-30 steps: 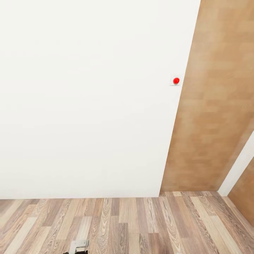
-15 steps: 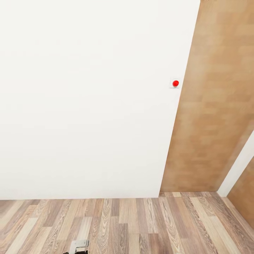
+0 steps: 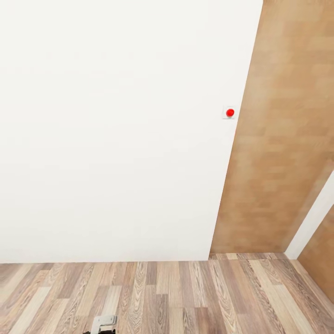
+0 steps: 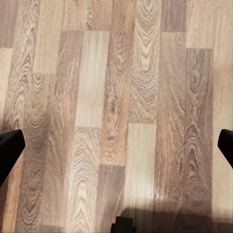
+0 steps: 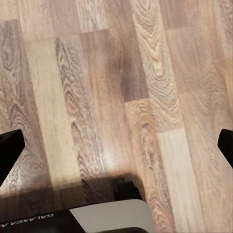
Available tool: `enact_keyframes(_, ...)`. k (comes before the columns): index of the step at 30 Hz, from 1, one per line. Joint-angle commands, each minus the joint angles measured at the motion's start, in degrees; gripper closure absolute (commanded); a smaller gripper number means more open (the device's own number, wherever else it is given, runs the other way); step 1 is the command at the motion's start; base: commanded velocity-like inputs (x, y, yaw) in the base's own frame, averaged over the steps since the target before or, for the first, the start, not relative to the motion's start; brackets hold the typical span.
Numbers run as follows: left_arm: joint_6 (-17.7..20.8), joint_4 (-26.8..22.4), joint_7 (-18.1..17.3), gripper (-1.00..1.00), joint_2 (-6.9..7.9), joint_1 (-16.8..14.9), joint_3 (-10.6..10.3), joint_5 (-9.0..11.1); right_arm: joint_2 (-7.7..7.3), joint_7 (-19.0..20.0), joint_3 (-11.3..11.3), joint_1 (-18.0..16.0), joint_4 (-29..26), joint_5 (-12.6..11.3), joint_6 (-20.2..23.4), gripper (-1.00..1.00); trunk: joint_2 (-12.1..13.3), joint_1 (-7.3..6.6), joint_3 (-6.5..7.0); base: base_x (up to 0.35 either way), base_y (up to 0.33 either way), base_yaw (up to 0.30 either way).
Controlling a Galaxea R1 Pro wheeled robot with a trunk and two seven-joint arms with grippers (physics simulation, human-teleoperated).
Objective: Put all the toys in the child's room - the three board games (two on the bed and one on the table), the two jigsaw puzzles on the table, and the tennis ball on the table - inside the toy box on the table in the child's room.
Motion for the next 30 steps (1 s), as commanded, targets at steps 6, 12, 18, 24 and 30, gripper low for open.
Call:
enact_keyframes(6, -0.1, 0.0, 0.1, -1.0, -0.02, 0.0, 0.0, 0.1, 0.02, 0.0, -0.1, 0.0, 0.1, -0.6, -0.3, -1.0, 2.4, -1.32, 1.01, 0.0, 0.0, 0.0)
enact_keyframes(12, 0.0, 0.0, 0.1, -1.0, -0.02, 0.0, 0.0, 0.0, 0.04, 0.0, -0.1, 0.0, 0.0, -0.6, -0.3, -1.0, 4.8, -2.64, 2.08, 0.0, 0.0, 0.0)
enact_keyframes(18, -0.1, 0.0, 0.1, -1.0, -0.02, 0.0, 0.0, 0.0, 0.13, 0.0, -0.1, 0.0, 0.0, -0.6, -0.3, -1.0, 7.2, -3.95, 3.16, 0.0, 0.0, 0.0)
enact_keyframes(24, -0.1, 0.0, 0.1, -1.0, -0.02, 0.0, 0.0, 0.0, 0.15, 0.0, -0.1, 0.0, 0.0, -0.6, -0.4, -1.0, 9.6, -5.27, 4.24, 0.0, 0.0, 0.0)
enact_keyframes(30, -0.1, 0.0, 0.1, -1.0, -0.02, 0.0, 0.0, 0.0, 0.11, 0.0, -0.1, 0.0, 0.0, -0.6, -0.4, -1.0, 12.0, -6.59, 5.32, 0.0, 0.0, 0.0)
